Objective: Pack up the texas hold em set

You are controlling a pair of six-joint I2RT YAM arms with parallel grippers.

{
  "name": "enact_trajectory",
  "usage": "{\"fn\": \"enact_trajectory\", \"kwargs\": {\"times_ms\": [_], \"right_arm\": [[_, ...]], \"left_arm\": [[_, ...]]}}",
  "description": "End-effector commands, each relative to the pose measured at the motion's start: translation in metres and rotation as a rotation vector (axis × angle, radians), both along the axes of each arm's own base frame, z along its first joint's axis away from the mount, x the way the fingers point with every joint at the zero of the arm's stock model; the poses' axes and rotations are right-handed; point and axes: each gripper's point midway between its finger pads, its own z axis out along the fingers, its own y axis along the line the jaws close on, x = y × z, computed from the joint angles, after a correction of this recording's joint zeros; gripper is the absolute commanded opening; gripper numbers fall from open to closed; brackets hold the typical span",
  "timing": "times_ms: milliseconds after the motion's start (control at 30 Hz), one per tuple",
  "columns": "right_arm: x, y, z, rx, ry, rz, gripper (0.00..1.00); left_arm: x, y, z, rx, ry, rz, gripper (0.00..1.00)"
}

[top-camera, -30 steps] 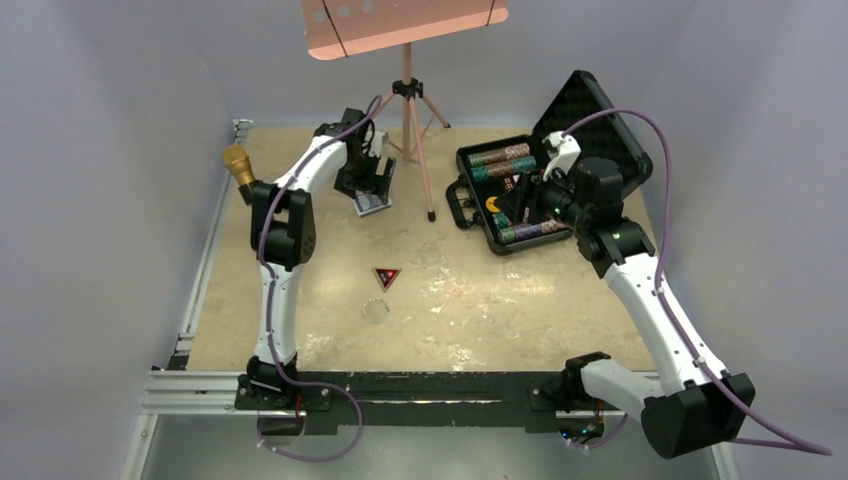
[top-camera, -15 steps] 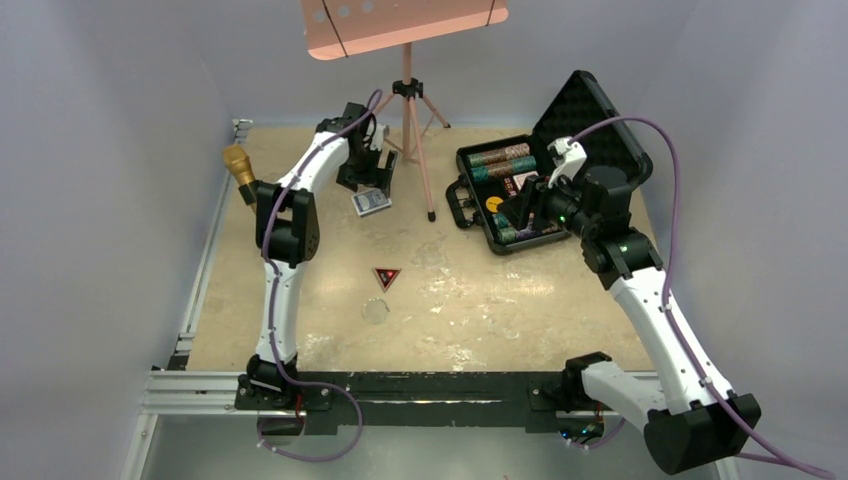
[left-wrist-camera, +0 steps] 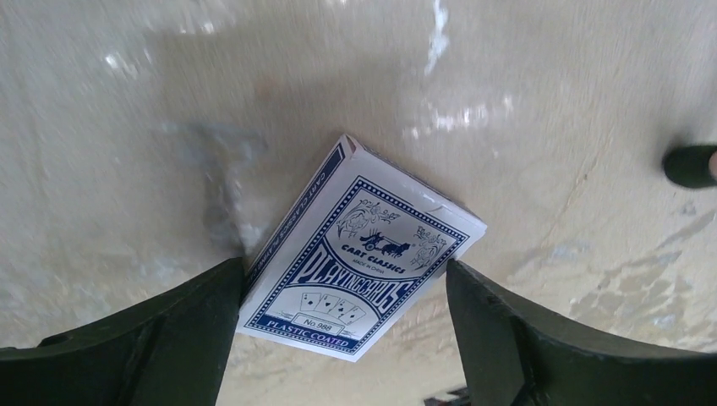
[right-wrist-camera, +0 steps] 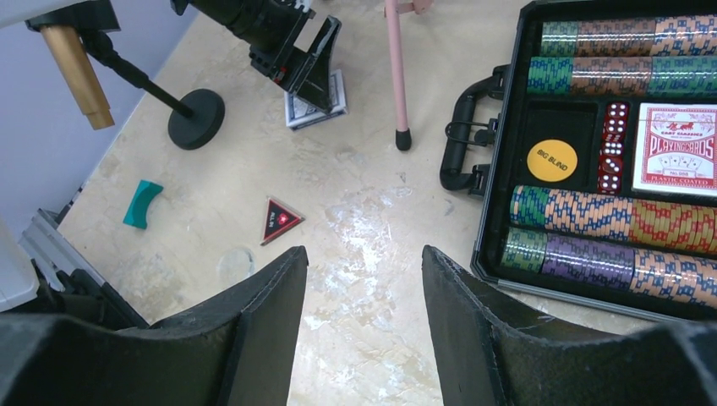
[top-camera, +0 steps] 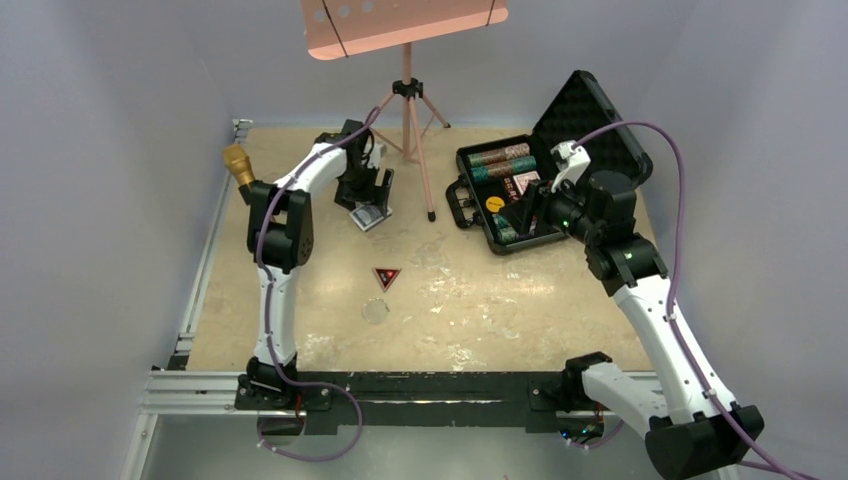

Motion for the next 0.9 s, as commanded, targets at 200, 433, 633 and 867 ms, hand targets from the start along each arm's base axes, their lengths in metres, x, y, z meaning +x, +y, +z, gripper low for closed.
{"fn": "enact_trajectory", "kwargs": {"times_ms": [200,433,633,867], "right_arm": [[-0.016,0.002,0.018,0.035,-0.046,0.026,0.57],[-0.025,0.000,0.022,0.043,-0.056,0.020,0.57],[-0.026,-0.001,0.022,0.045,-0.055,0.014,0.57],[-0.023,0.000,0.018,0.051,-0.045,0.012,0.57]], "left_arm": [[-0.048,-0.028,0.034,0.060,-0.060,-0.085,0.94],[-0.065,-0.022,0.028,0.231,-0.072,-0.103,0.94],[-0.064,-0.015,0.018,0.275,-0.051,-0.058,0.93],[-0.067,-0.024,0.006,0.236,-0.012,-0.058,0.89]]}}
